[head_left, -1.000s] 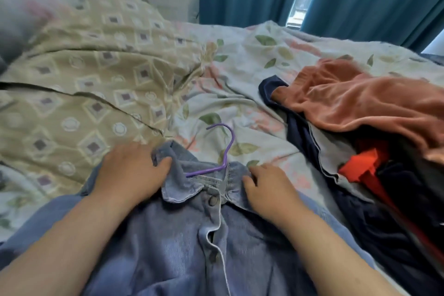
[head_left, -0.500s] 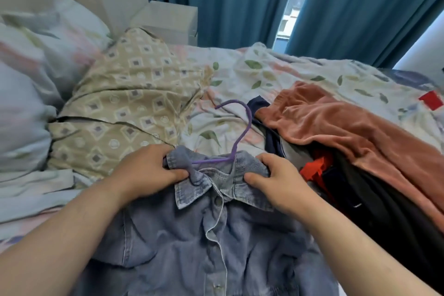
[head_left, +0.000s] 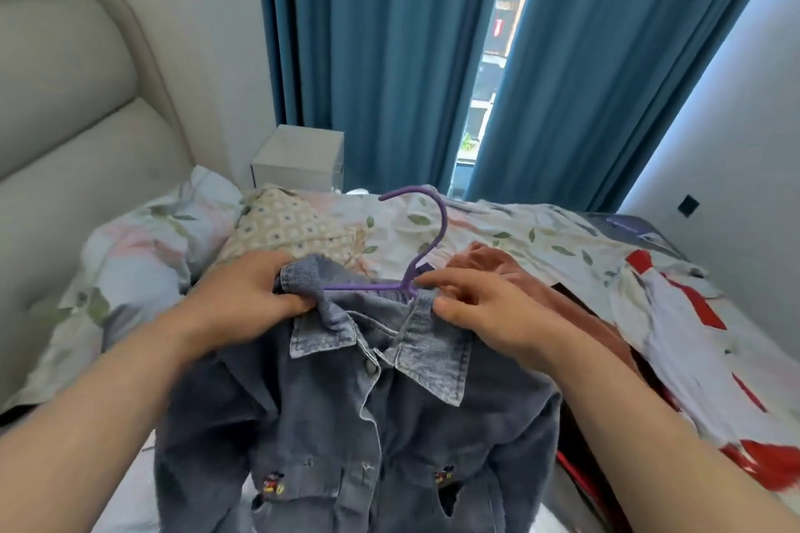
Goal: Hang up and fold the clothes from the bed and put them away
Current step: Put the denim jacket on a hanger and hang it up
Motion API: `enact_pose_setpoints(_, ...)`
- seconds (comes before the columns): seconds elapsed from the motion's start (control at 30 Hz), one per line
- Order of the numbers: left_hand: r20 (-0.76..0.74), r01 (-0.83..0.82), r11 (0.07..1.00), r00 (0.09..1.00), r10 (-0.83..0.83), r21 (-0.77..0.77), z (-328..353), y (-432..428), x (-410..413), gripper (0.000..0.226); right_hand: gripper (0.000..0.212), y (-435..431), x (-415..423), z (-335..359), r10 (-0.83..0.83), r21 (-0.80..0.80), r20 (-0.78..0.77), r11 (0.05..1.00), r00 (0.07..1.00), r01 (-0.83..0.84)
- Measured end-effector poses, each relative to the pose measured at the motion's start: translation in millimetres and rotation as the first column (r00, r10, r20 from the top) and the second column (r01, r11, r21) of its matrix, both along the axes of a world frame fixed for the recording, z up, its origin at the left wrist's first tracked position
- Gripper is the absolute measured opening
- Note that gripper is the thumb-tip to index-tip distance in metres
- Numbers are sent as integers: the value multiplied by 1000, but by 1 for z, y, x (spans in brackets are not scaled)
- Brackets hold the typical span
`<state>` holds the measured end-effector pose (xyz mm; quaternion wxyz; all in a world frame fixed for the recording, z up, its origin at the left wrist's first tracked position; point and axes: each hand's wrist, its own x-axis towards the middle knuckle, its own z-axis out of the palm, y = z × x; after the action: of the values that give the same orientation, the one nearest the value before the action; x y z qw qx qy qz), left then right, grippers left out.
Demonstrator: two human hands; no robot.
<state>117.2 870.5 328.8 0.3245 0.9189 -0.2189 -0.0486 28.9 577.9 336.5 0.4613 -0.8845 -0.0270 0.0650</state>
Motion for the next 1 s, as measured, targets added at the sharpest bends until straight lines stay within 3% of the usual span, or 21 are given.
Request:
enact_pose_setpoints(0.07, 33, -1, 1000, 999, 2, -20, 45, 9, -16, 24, 24, 6, -17, 47, 51, -161, 23, 986, 998, -47)
enact_pose_setpoints(0.13, 78, 11, 1000, 997, -9, -28, 87, 19, -31, 11, 20, 15, -31, 88, 45, -266, 78, 964, 996, -23)
enact_pose_setpoints(0.23, 181, 41, 998, 983, -34, -39, 149, 31, -53, 30, 8, 29, -52, 139, 46, -394, 219, 918, 975, 45)
enact_pose_setpoints(0.33, 241, 20, 999, 970, -13, -26, 202, 40, -70, 18, 28, 43, -75, 179, 59, -506, 269, 858, 961, 89)
enact_pose_setpoints(0.47, 250, -24, 990, 966, 58, -137, 259, 48, -97, 34, 29, 56, -100, 218, -15, -471, 368, 859, 930, 200)
enact_pose_setpoints(0.7, 293, 204, 964, 945, -148, -171, 323, 63, -146, 42, 9, 71, -128, 286, -82, -205, 576, 949, 814, 240)
enact_pose_setpoints(0.83, 282, 238, 945, 944, -170, -225, 340, 70, -152, 47, 17, 76, -136, 313, -106, -173, 638, 945, 763, 276)
enact_pose_setpoints(0.9, 330, 189, 974, 934, -139, -124, 347, 70, -155, 52, 22, 79, -139, 322, -123, -185, 673, 927, 730, 327)
enact_pose_setpoints(1.0, 478, 61, 996, 874, -86, 68, 359, 62, -153, 42, 31, 81, -138, 333, -140, -164, 716, 918, 684, 360)
